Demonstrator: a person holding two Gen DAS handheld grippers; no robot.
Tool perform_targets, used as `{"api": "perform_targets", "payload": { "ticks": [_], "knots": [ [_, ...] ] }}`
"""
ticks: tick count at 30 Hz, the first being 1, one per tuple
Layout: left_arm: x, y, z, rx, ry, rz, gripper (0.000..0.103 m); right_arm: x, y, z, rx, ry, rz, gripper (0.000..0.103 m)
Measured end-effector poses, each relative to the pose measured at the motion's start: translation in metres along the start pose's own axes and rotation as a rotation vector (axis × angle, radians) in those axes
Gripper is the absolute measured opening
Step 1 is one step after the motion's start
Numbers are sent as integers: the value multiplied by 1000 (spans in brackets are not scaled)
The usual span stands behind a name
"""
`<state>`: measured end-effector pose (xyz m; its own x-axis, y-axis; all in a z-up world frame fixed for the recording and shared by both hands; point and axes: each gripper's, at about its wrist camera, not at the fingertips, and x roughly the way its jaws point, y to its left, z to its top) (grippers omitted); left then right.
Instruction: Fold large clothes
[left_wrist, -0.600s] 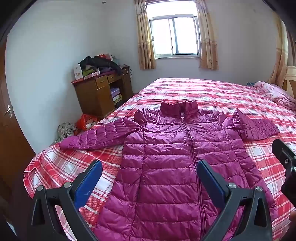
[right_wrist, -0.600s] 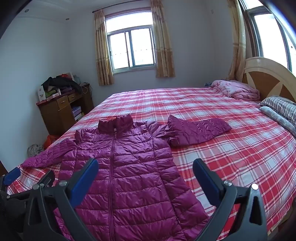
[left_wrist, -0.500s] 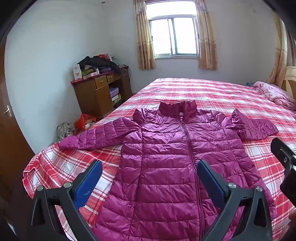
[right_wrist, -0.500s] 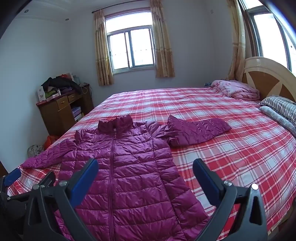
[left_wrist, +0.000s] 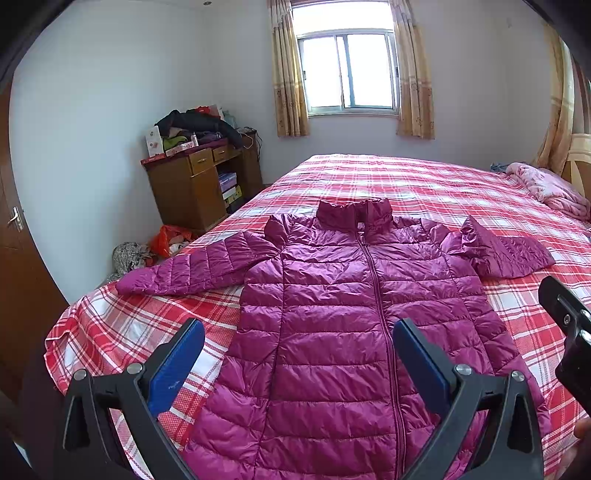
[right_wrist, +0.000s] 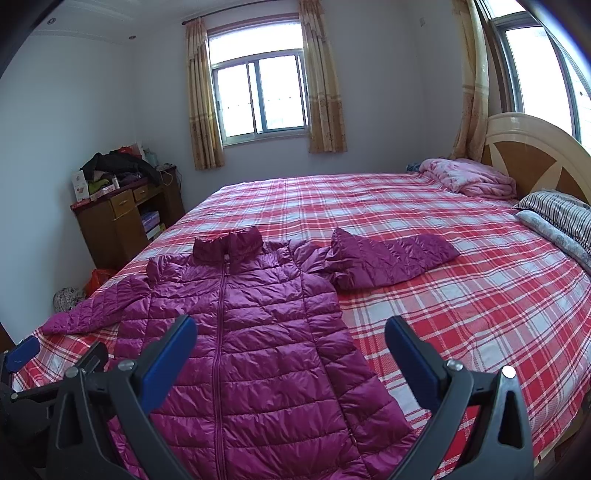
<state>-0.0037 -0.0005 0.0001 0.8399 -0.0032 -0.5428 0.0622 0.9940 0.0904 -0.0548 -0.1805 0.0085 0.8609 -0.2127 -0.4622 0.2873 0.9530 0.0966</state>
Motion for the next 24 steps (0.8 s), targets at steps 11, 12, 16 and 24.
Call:
{"api": "perform_targets", "payload": {
  "ticks": [11,12,16,24],
  "knots": [
    [-1,-1,0,-3,1,-2,102,1,0,0,2,7,4,103],
    [-1,-1,1,-3,3,-2,102,1,0,0,2,9,5,103],
    [-1,-1,0,-3,1,-3,102,1,0,-1,6,13,7,103],
    [-2,0,1,-4,3,-3,102,1,1,-1,5,18,8,103]
  ]
}}
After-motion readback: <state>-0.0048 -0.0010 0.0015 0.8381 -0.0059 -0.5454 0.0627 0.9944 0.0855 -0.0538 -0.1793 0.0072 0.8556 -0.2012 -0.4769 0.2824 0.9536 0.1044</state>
